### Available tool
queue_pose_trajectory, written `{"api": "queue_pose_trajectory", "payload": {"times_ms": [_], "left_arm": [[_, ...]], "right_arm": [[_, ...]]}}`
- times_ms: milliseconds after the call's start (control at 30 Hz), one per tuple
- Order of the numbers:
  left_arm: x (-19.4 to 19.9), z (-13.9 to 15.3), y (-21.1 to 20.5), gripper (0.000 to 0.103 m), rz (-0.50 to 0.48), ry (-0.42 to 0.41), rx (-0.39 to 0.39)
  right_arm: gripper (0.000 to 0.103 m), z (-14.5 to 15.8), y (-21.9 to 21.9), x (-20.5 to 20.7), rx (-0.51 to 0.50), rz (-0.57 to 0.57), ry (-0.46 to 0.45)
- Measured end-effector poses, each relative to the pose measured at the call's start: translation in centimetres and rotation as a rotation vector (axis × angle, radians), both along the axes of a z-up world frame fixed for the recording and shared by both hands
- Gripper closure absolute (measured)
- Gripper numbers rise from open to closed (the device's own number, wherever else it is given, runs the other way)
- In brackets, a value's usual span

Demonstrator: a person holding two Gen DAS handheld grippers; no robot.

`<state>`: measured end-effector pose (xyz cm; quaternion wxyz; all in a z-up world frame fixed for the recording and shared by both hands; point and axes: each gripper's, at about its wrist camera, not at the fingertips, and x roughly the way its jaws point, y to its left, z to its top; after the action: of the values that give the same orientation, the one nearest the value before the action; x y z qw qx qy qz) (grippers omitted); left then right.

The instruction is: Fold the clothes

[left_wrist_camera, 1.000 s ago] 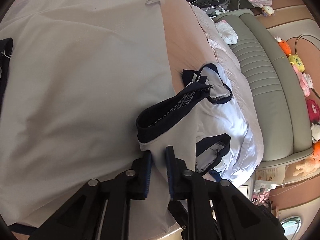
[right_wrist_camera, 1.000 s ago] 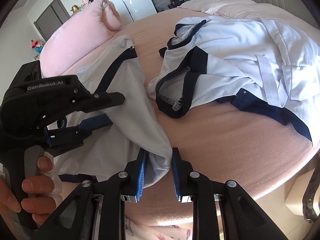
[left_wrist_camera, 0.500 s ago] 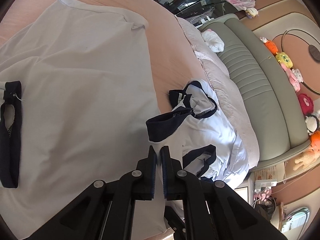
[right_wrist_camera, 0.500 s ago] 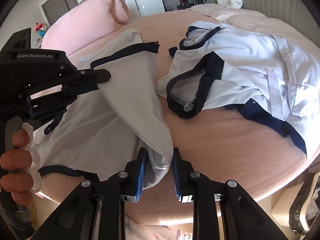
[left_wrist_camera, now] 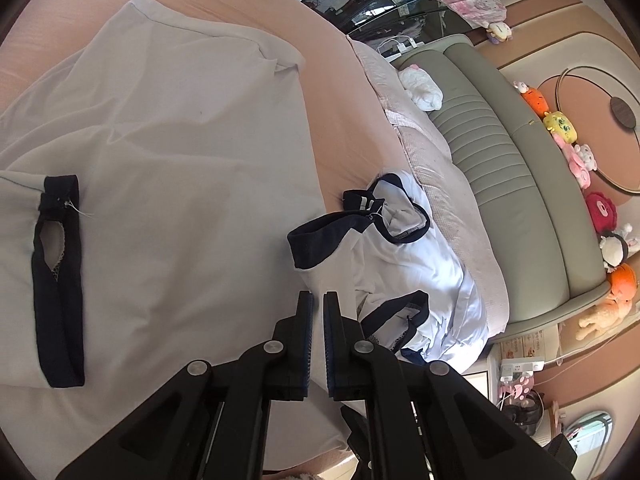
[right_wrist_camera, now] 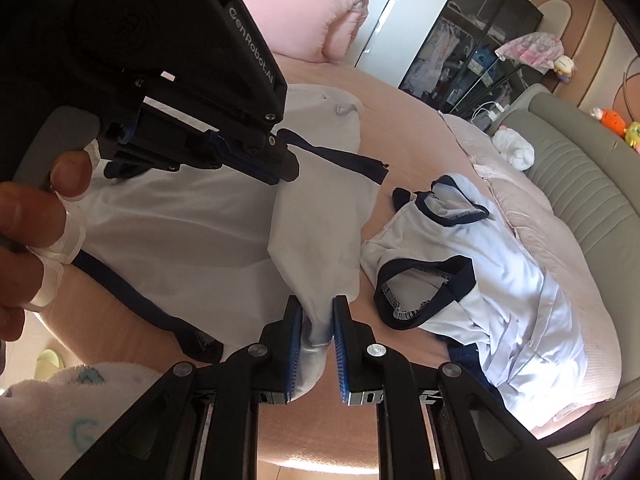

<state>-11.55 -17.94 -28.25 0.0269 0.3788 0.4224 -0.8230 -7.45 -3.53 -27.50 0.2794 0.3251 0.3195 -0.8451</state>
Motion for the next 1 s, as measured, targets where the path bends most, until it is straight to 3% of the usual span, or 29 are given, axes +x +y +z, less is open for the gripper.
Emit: {"api": "queue_pose_trajectory", "payload": {"times_ms": [267, 433, 533, 600, 667, 833, 967, 1000], "left_arm": [[-0.3, -0.7, -1.0, 0.098, -0.115, -0.036, 0.050], [-1.8, -2.0, -0.8, 0.092, -0.156, -0.151, 0.050], [-2.4, -2.2, -0.7, 0.078, -0.168, -0.158, 0.050], [-2.6, -2.1, -0.6, 0.059, -0.180, -0.142, 0.073], [-2.9, -1.9, -0.5, 0.051, -0.190, -0.141, 0.066], [-3.9, -1.7, -0.4, 0.050, -0.198, -0.158, 0.019], [-4.1, -1.7, -0.8, 0.051, -0.167, -0.119, -0.007], [-4.0, -1.8, -0.9, 0.059, -0.149, -0.110, -0.014]], "right_arm": [[0.090, -0.6, -0.7, -0.5, -0.019, 0.004, -0.113], [0.090, -1.3, -0.3, -0.7, -0.033, -0.018, -0.178], [0.090, -1.6, 0.0, -0.9, -0.045, -0.029, -0.200], [0.090, -1.6, 0.3, -1.1, -0.063, -0.036, -0.220], [0.090, -1.6, 0.5, -1.2, -0.077, -0.043, -0.239], [0.089, -2.1, 0.6, -1.3, -0.077, -0.044, -0.263], [0.089, -2.2, 1.0, -1.4, -0.097, -0.045, -0.285], [0.089, -2.2, 1.2, -1.5, -0.105, -0.049, -0.295]]}}
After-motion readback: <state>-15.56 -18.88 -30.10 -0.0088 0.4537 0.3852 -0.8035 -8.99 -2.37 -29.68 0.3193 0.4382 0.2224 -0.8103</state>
